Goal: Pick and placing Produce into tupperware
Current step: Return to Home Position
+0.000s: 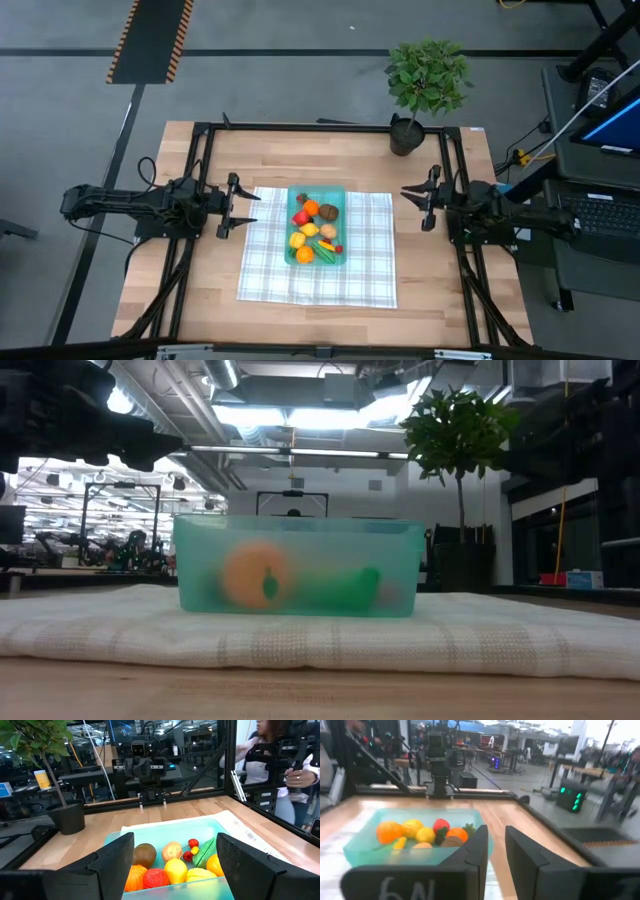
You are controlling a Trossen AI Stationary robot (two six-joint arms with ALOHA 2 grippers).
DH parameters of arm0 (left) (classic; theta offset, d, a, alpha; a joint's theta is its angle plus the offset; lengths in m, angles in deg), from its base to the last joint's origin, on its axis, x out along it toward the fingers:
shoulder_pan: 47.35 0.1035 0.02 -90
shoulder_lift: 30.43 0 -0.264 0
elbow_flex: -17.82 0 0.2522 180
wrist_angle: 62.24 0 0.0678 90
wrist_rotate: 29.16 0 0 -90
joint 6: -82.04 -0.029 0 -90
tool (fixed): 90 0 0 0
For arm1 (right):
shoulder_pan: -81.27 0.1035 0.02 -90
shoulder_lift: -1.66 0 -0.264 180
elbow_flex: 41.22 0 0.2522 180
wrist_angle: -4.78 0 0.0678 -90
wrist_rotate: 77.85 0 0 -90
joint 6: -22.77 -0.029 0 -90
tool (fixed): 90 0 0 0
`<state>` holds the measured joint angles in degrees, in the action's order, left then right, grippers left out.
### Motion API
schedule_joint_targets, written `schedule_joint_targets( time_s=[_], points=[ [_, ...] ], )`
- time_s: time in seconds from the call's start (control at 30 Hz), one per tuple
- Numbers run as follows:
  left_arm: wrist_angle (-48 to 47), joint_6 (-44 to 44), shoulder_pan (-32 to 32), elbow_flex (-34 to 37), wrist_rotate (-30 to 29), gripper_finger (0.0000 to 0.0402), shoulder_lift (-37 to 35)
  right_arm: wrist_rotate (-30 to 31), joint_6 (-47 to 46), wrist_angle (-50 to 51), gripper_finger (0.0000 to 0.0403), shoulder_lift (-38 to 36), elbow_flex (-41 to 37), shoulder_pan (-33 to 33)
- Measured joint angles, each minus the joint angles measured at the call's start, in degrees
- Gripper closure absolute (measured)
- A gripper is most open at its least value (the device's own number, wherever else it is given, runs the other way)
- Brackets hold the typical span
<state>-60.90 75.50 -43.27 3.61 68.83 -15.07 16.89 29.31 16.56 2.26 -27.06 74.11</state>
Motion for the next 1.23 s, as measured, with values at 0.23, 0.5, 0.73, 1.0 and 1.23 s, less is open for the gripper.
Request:
schedule_joint_targets(
  time_s=[0.23,0.5,0.73,1.0,1.23],
  points=[
    [-0.04,0.00,0.00,0.00,0.00,0.0128,0.00,-0.20,-9.33,-0.16,0.0334,0.40,0.00,0.02],
    [-0.04,0.00,-0.02,0.00,0.00,0.0128,0.00,-0.20,-9.25,-0.17,0.0334,0.40,0.00,0.02],
    [-0.04,-0.01,-0.01,0.00,0.00,0.0128,0.00,-0.20,-9.20,-0.20,0.0334,0.40,-0.01,0.02],
    [-0.04,0.00,0.00,0.00,0.00,0.0128,-0.01,-0.20,-9.13,-0.20,0.0334,0.40,-0.01,0.02],
    [-0.04,-0.02,0.00,0.00,0.00,0.0128,0.00,-0.20,-9.13,-0.20,0.0334,0.40,0.00,0.02]
  ],
)
